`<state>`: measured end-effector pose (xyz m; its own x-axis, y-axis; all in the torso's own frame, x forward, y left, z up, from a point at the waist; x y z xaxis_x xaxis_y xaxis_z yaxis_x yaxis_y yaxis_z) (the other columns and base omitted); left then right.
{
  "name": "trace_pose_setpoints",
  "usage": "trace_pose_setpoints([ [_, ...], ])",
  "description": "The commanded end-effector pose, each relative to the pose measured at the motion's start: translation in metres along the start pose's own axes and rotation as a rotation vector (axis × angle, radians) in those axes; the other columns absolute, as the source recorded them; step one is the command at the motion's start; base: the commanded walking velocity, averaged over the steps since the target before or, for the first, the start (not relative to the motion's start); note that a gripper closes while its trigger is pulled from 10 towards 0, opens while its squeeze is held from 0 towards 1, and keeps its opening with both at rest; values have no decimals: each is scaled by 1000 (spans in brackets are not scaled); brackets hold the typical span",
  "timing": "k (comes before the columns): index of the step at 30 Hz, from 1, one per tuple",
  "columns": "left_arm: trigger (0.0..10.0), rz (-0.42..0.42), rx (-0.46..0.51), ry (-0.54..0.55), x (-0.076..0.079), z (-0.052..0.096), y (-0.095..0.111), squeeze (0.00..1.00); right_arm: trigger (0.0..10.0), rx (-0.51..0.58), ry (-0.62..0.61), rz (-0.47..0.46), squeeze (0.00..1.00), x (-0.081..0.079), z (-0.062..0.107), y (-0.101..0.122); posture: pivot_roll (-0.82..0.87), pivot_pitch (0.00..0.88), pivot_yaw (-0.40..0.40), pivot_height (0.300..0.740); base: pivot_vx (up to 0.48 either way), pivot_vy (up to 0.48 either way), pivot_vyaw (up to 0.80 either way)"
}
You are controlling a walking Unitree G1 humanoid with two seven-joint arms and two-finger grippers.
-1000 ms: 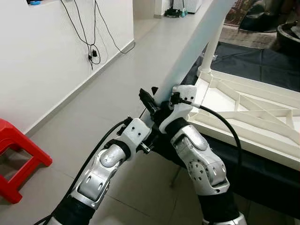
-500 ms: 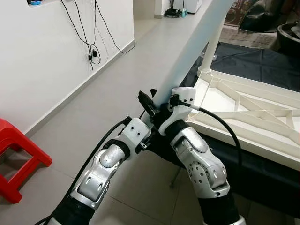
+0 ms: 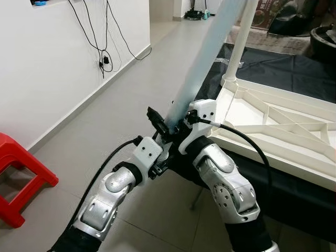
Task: Building children table
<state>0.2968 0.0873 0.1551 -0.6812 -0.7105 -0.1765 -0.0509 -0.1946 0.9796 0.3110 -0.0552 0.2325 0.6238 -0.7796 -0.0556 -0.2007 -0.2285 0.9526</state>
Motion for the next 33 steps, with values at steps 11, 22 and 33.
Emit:
trace_pose_setpoints([
  [11,10000,153,-80,-253,3,39,-13,0,10000,-69,334,-95,0,4,15,2,108,109,-11,740,0,0,0],
  [22,10000,196,-87,-367,17,43,-14,0,10000,-101,519,-148,0,-8,23,6,102,117,-16,740,0,0,0],
  [33,10000,228,-96,-451,30,40,-15,0,10000,-113,607,-178,0,-24,24,5,97,112,-11,740,0,0,0],
])
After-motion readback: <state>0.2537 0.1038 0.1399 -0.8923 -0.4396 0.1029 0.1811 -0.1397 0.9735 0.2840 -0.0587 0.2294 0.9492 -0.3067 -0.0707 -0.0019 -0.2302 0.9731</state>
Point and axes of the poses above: a point about 5 cm out from each wrist's last joint towards the gripper, its own z axis pointing back from the gripper into the wrist, its own y axis along the axis of the wrist's last joint, x = y × z, the point moved 1 cm from there along -z, pointing out of the wrist towards the gripper, and after that the axes turned 4 degrees about z, right-handed, at the moved point
